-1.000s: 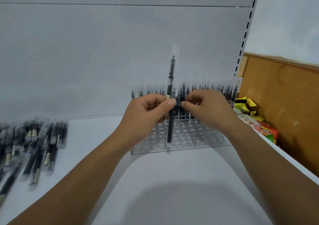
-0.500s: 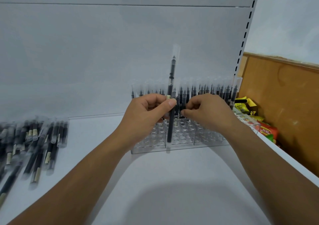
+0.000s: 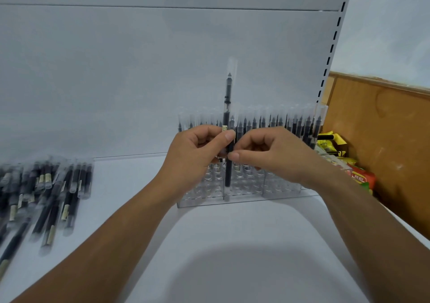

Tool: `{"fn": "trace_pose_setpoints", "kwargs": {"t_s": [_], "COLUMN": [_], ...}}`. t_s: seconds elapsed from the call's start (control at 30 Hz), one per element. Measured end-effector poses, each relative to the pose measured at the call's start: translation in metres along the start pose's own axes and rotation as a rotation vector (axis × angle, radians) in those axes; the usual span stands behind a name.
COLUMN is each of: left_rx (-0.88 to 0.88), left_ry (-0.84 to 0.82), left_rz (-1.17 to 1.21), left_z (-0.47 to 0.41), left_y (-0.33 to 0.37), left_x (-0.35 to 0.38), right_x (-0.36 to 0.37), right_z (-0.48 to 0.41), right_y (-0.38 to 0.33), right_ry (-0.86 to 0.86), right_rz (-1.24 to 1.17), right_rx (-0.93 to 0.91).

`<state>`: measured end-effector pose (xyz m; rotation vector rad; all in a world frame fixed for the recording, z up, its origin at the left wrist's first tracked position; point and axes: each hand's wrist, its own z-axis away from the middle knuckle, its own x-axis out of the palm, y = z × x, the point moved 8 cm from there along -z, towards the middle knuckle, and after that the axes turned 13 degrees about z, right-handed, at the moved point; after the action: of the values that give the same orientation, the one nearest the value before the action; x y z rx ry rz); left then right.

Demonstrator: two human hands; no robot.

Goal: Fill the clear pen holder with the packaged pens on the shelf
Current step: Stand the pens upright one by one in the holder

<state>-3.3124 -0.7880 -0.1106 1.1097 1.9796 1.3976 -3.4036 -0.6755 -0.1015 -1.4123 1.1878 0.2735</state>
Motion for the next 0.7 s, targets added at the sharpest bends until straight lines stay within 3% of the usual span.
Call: {"fn": "trace_pose_setpoints", "kwargs": {"t_s": [0.33, 0.5, 0.6, 0.7], "left_rx": [0.002, -0.010, -0.016, -0.025], "left_ry": [0.033, 0.040, 0.020, 0.010], "left_rz": [0.034, 0.024, 0.010, -0.006], "left_z": [0.001, 0.001, 0.001, 0.001], "left_y": [0.002, -0.001, -0.001, -0.003], "left_x": [-0.002, -0.004, -0.002, -0.001], "right_x": [-0.007, -0.048, -0.061, -0.055], "right_z": [-0.001, 0.004, 0.006, 0.002], "right_y": [-0.002, 0.020, 0.033, 0.039], "right_ry": [0.101, 0.414, 0.573, 0.554], "right_rz": [-0.071, -0.205, -0.079, 0.103], "right_rx": [-0.015, 0.072, 0.126, 0.145]}}
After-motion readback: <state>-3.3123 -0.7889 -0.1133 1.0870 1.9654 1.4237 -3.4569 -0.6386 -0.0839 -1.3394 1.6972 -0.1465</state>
